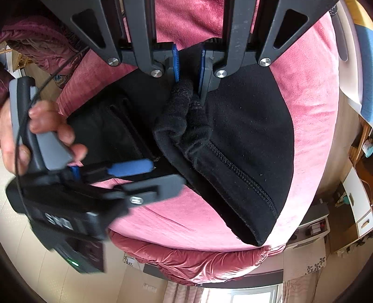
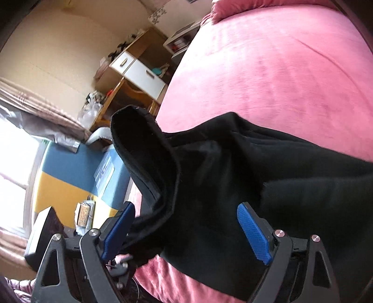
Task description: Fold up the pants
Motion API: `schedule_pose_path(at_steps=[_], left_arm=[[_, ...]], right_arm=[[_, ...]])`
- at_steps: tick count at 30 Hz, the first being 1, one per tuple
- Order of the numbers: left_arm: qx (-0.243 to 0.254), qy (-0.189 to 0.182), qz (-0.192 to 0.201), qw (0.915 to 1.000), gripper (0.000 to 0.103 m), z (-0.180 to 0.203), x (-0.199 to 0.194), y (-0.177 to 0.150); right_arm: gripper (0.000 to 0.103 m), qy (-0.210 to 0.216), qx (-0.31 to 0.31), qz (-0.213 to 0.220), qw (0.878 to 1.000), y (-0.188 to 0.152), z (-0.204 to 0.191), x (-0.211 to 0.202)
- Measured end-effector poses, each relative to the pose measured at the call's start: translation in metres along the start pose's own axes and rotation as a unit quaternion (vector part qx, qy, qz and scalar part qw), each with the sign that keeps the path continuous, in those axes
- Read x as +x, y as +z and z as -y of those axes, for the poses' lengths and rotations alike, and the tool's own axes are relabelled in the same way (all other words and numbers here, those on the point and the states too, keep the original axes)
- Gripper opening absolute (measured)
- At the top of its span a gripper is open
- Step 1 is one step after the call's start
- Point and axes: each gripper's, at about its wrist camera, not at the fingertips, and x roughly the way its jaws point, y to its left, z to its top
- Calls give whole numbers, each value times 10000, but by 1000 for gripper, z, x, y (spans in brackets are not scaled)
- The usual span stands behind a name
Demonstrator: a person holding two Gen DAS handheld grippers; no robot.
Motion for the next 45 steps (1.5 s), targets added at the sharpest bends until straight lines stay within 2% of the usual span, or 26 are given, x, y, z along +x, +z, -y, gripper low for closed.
schedule_pose_path(at_steps=[3,10,11,12,13,15,17,18,20,21,22,23,25,29,33,35,37,41,45], left_arm=[[-9,-17,1,10000,12,-1,0,0],[-31,-64,27,10000,12,-3,1,-1],[-34,-66,28,10000,12,-3,0,-1],[-41,-73,28,10000,12,-4,0,-2],[-57,-74,29,10000,12,-5,0,-2],[-82,-73,42,9999,12,-8,-1,-3],[-93,-66,68,9999,13,-11,-4,-4],[-154,-195,97,9996,13,-16,-8,-4],[-411,-548,203,9974,23,-30,-18,-4],[-731,-880,317,9929,25,-45,-29,-5],[-928,-1043,389,9894,27,-54,-34,-6],[-1354,-1313,529,9806,29,-73,-44,-9],[-1932,-1592,722,9655,30,-101,-56,-16],[-2577,-1582,1101,9468,31,-138,-75,-26],[-2884,-1167,1188,9429,31,-157,-76,-31],[-2911,-931,1073,9461,31,-158,-69,-31],[-2852,-846,969,9498,31,-153,-61,-30],[-2600,-819,786,9589,31,-138,-45,-21],[-2345,-956,685,9650,31,-115,-27,-3]], right_arm=[[90,55,-151,-171,9997,11,-9,14],[89,-160,-515,-508,9973,32,-26,50],[81,-215,-596,-571,9964,33,-30,58],[69,-247,-660,-618,9956,34,-32,64],[65,-268,-699,-646,9951,35,-33,67],[42,-353,-818,-708,9935,35,-37,77],[26,-433,-907,-706,9924,34,-40,81],[23,-454,-921,-682,9924,34,-42,81],[19,-366,-896,-614,9934,35,-46,76],[17,-313,-912,-577,9937,36,-49,72],[16,-241,-950,-528,9938,37,-54,67],[15,-211,-975,-494,9938,36,-56,61],[15,-172,-1039,-418,9936,37,-67,52],[14,-157,-1158,-281,9927,35,-85,41],[13,-42,-1127,-80,9936,33,-95,26],[13,55,-1087,92,9940,31,-97,9],[13,158,-1058,276,9939,31,-99,-10],[13,394,-892,622,9933,29,-99,-55],[13,493,-770,957,9912,24,-93,-93]])
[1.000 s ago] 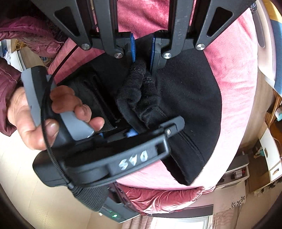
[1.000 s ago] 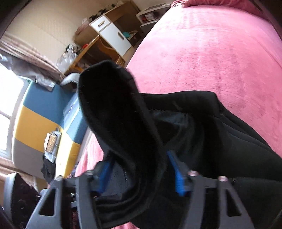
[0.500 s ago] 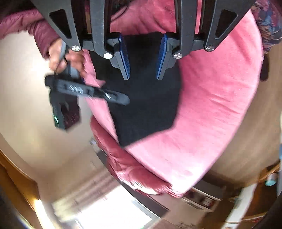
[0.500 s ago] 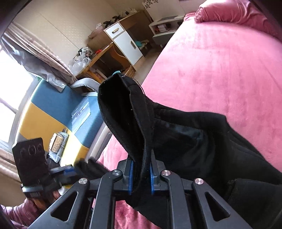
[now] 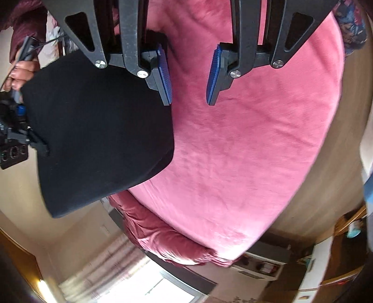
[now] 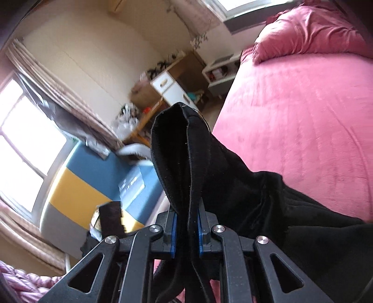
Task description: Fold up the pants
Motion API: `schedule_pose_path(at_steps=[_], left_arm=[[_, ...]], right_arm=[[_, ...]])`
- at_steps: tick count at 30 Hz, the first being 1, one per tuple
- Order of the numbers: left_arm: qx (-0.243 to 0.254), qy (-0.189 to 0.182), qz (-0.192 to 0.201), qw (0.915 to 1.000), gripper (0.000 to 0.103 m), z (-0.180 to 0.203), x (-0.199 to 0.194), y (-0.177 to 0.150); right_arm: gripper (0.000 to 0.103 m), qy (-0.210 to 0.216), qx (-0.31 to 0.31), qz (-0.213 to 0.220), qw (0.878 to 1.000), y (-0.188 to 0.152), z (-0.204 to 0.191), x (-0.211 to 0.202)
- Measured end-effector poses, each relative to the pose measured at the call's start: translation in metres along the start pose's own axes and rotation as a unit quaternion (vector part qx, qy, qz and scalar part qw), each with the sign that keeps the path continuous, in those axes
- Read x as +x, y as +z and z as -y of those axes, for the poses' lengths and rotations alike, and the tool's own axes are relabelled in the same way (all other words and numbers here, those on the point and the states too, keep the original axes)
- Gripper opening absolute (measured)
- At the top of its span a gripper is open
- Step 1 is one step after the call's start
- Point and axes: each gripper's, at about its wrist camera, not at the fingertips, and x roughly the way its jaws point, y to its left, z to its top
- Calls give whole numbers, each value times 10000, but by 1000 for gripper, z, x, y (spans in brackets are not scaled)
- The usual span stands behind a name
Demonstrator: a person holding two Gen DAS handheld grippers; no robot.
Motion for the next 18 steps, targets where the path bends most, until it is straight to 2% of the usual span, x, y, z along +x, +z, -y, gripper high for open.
schedule_pose_path(at_steps=[3,8,12,18], left_arm=[[247,-97,-124,9996,31,22,16,3],[724,-266,-391,9963,31,59,43,3],[1071,-360,-706,9911,31,83,64,-7],[1468,-436,-1261,9801,31,111,94,-31]], right_arm=[[13,-140,192,258,9994,-4,15,-29],[13,-646,771,464,9938,-22,63,-62],[13,-1094,1370,447,9835,-45,118,-79],[13,-1472,2007,342,9679,-66,182,-85]])
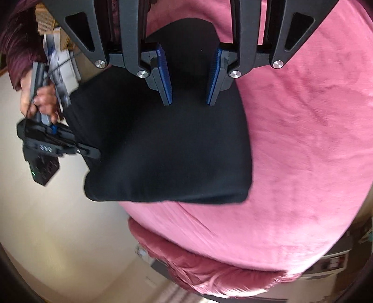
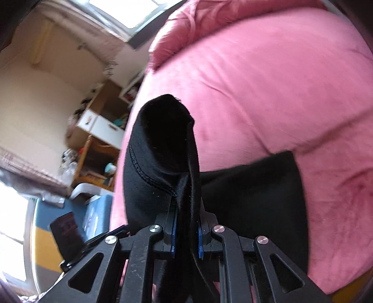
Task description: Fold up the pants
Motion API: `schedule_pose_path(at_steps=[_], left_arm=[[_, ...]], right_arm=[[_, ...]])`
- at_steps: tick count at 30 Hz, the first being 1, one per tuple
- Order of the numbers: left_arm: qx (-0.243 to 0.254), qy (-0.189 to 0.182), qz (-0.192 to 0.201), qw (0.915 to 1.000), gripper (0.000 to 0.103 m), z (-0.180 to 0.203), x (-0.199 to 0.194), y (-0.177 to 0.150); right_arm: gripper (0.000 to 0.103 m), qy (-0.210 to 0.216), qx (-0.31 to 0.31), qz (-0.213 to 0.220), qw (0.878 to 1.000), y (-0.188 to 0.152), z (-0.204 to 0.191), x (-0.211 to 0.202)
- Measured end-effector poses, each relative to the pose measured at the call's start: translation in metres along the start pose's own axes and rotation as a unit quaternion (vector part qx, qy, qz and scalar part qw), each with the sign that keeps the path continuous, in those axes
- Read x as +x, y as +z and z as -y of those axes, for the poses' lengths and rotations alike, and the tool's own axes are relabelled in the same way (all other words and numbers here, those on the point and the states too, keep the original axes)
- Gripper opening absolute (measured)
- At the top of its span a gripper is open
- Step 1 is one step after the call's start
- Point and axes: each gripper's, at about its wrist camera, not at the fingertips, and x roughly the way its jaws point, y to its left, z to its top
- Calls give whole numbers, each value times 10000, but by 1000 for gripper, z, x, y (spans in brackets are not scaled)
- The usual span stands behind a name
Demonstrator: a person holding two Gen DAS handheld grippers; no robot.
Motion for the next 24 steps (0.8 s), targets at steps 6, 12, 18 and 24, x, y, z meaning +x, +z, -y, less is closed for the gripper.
schedule_pose_path(at_steps=[6,12,18,24], left_arm=[[307,-136,-375,9987,31,23,24,-8],[555,-158,-613,9965,31,44,43,-8],[571,-213,-647,9960,31,50,43,-1],[344,-233,-364,9985,31,36,23,5]], right_arm=[[13,-379,393,-153,9984,3,54,16],[13,-652,613,-79,9960,9,85,20],[18,-501,735,-117,9960,7,103,17],[31,-547,799,329,9948,-13,104,-36]])
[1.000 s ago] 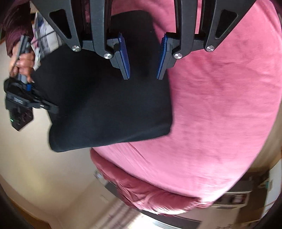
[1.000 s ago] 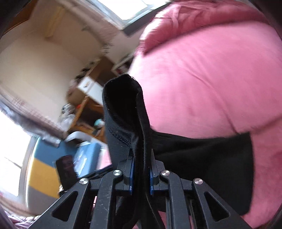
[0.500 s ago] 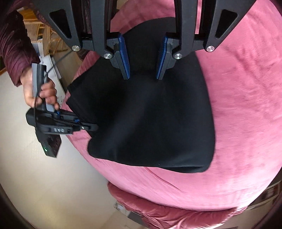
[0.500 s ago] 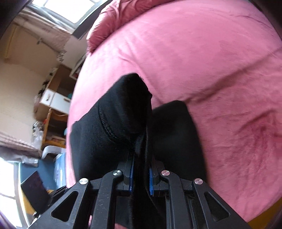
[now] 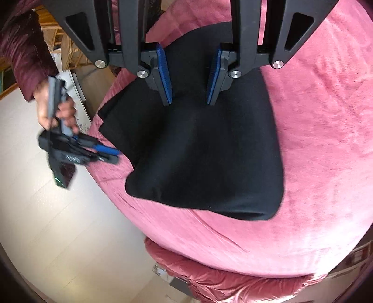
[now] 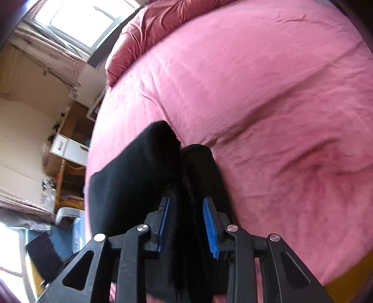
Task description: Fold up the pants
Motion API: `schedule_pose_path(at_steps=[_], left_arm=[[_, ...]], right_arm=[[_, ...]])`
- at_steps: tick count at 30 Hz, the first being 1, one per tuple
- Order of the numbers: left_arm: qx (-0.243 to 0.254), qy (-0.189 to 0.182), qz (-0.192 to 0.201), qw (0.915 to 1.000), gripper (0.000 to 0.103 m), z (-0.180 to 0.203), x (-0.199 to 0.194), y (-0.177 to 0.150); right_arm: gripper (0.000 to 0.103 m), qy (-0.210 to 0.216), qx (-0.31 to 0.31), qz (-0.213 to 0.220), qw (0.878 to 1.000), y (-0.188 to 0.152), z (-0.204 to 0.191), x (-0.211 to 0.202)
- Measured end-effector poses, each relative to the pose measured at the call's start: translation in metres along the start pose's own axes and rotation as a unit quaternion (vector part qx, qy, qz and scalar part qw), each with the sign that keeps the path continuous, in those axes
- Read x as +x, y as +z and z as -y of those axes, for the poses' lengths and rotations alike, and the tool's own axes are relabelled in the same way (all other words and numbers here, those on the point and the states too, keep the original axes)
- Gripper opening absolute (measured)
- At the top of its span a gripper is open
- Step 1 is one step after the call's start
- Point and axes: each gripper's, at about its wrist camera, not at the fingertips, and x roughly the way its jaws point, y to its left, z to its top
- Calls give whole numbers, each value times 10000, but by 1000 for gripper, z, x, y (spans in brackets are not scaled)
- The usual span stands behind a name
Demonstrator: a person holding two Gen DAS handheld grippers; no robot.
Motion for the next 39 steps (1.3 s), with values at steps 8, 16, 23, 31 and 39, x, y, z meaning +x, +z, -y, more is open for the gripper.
schedule_pose_path(at_steps=[8,16,23,31,39], left_arm=[[-132,54,149,9998,31,-9,-9,-7],[-8,34,218,9998,31,-6,-15,-12],[-131,-2,355,9993,31,-10,-26,-15],[-39,-78,206,9997,31,-8,-22,-13],[284,231,-326,9988,31,3,10,-20]], right_arm=[[31,653,192,-45,9977,-62,-12,-47],[35,463,1101,113,9928,-81,5,-17],[8,60,593,246,9979,-74,-16,-33],[8,-299,387,48,9988,-95,-14,-47],[9,-684,288,-166,9971,-103,-2,-25]])
